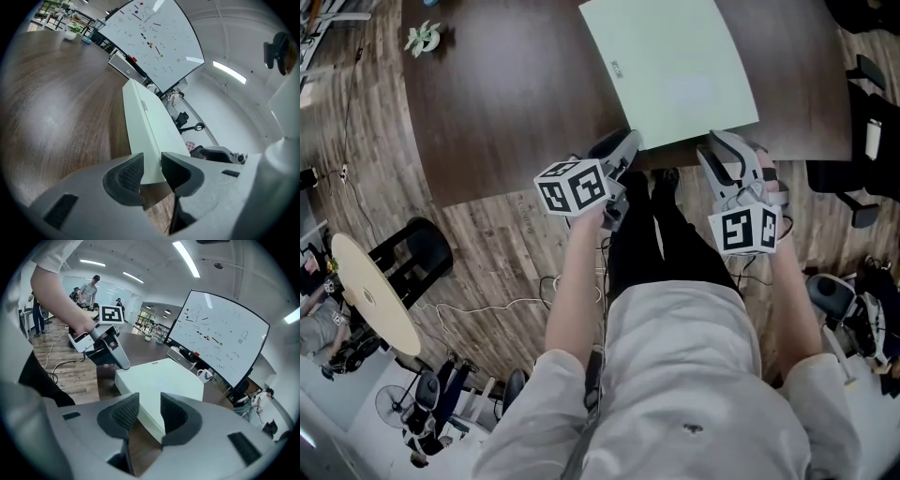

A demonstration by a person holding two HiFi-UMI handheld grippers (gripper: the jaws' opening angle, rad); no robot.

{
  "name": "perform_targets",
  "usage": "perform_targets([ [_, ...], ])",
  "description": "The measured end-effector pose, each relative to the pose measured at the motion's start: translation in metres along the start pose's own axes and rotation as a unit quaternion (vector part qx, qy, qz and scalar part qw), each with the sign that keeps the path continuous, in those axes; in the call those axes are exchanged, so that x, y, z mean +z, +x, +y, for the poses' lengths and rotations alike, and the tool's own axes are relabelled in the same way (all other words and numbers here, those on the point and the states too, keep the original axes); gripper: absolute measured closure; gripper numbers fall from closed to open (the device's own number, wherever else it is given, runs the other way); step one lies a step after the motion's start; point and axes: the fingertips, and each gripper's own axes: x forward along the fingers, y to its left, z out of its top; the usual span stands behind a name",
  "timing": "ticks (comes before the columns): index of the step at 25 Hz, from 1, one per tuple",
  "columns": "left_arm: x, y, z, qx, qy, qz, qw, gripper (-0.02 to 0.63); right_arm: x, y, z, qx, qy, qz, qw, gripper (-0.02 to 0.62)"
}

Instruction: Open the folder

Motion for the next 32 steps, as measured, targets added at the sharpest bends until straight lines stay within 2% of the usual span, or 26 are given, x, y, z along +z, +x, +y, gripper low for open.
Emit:
perform_targets([
  [2, 0.0, 0.0, 0.0, -0.003, -0.004, -0.002, 1.0, 0.488, -0.002, 0.003, -0.001, -0.005, -0.01, 0.0, 1.0, 0.448],
  [7, 0.002, -0.001, 0.001, -0.003, 0.001, -0.007, 1.0, 0.483, -0.006, 0.009, 0.002, -0.034, -0.093, 0.006, 0.995, 0.445],
  [11, 0.001, 0.0, 0.0, -0.008, -0.01, -0.01, 0.9999, 0.483, -0.011, 0.011, 0.004, -0.058, -0.135, 0.005, 0.989, 0.445],
  [17, 0.001, 0.0, 0.001, -0.009, -0.002, 0.001, 1.0, 0.482, -0.018, 0.016, 0.005, -0.075, -0.175, 0.009, 0.982, 0.442],
  [32, 0.001, 0.001, 0.002, -0.01, -0.011, 0.004, 0.9999, 0.467, -0.021, 0.019, 0.006, -0.126, -0.26, -0.002, 0.957, 0.437],
])
